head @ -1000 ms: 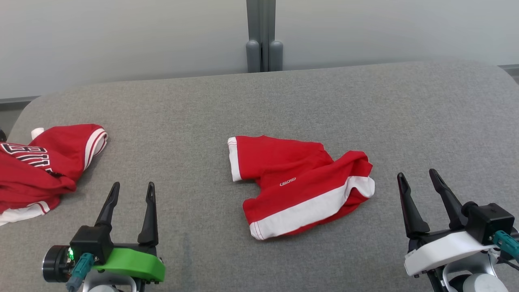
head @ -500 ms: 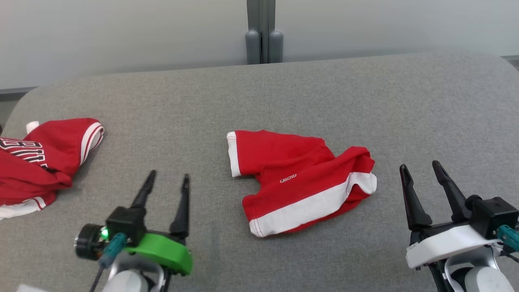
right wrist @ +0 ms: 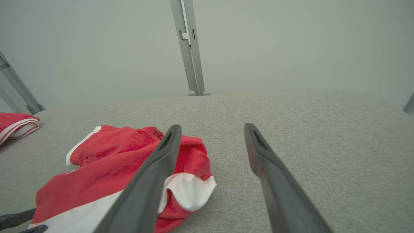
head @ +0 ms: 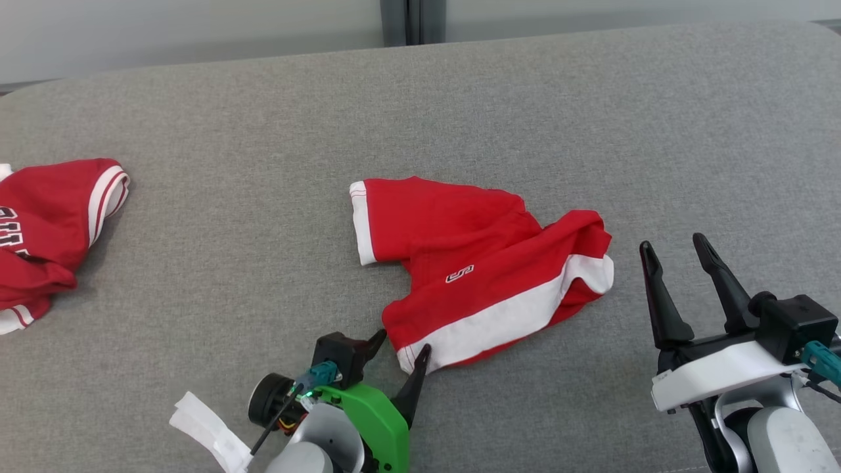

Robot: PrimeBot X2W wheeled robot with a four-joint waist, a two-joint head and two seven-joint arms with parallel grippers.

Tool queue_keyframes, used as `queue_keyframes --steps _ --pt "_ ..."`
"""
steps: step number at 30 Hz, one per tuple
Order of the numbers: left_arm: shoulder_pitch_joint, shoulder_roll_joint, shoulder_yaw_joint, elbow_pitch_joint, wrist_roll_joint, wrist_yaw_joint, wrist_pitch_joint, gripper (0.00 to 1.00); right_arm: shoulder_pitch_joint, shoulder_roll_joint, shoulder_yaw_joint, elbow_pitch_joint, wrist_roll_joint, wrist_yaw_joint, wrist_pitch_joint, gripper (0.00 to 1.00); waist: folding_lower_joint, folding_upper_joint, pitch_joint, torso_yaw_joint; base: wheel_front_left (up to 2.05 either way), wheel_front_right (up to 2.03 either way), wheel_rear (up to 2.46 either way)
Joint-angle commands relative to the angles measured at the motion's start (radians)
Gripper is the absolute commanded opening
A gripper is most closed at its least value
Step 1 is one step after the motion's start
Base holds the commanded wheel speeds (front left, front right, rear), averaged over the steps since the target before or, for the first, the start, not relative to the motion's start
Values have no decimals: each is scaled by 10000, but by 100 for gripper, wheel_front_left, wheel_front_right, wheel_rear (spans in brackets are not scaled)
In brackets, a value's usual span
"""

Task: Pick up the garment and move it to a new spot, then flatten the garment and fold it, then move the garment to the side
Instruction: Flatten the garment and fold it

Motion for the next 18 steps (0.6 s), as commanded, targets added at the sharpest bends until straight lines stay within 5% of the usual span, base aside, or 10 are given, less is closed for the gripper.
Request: queue_keyframes --steps 1,3,5,18 --pt "-91 11 -13 185 -24 57 126 100 -134 -61 -24 34 32 1 -77 100 0 0 206 -125 0 0 0" --pt "-211 -67 10 344 -155 3 184 98 -223 -80 -27 66 19 1 -84 100 0 0 304 -138 0 0 0" --pt "-311 -121 -39 494 -319 -147 261 0 -323 -163 -35 151 35 1 -68 100 0 0 404 -149 0 0 0" --pt "-937 -9 -97 604 -151 -254 -126 0 -1176 -815 885 1828 444 1 -66 100 0 0 1215 153 0 0 0"
